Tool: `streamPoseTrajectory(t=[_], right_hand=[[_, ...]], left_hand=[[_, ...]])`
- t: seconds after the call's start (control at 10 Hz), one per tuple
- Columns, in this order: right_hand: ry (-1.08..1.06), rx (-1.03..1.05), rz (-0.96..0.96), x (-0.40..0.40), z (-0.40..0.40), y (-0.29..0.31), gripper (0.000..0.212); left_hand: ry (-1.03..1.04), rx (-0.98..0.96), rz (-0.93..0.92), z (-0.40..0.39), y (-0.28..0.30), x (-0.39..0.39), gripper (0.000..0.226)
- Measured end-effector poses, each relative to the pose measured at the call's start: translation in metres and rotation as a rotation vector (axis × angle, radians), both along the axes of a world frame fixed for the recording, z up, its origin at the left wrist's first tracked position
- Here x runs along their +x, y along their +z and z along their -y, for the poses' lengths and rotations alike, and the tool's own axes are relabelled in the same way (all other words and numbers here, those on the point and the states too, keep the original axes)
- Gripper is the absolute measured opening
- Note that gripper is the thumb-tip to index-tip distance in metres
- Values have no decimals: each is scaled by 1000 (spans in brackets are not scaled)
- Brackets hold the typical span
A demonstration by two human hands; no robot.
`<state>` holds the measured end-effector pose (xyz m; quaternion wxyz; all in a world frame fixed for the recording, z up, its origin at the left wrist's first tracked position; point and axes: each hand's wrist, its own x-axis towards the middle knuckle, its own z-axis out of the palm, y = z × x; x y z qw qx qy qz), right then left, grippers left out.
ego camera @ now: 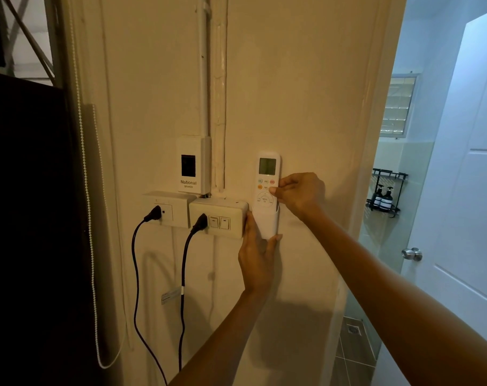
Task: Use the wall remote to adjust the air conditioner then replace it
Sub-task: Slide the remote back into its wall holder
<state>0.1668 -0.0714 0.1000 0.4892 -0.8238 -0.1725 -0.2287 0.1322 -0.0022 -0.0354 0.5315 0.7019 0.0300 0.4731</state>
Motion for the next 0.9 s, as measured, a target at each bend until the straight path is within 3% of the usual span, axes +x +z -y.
streamPoseTrajectory(t=[0.6, 0.8, 0.9], right_hand=[[10, -46, 18, 0, 6, -9, 22], [64, 54, -22, -8, 15, -9, 17], [89, 193, 56, -32, 26, -1, 14]], left_hand=[[9, 33, -20, -4, 4, -4, 82], [1, 44, -3, -7, 5, -6, 81], [6, 34, 20, -7, 5, -7, 83]])
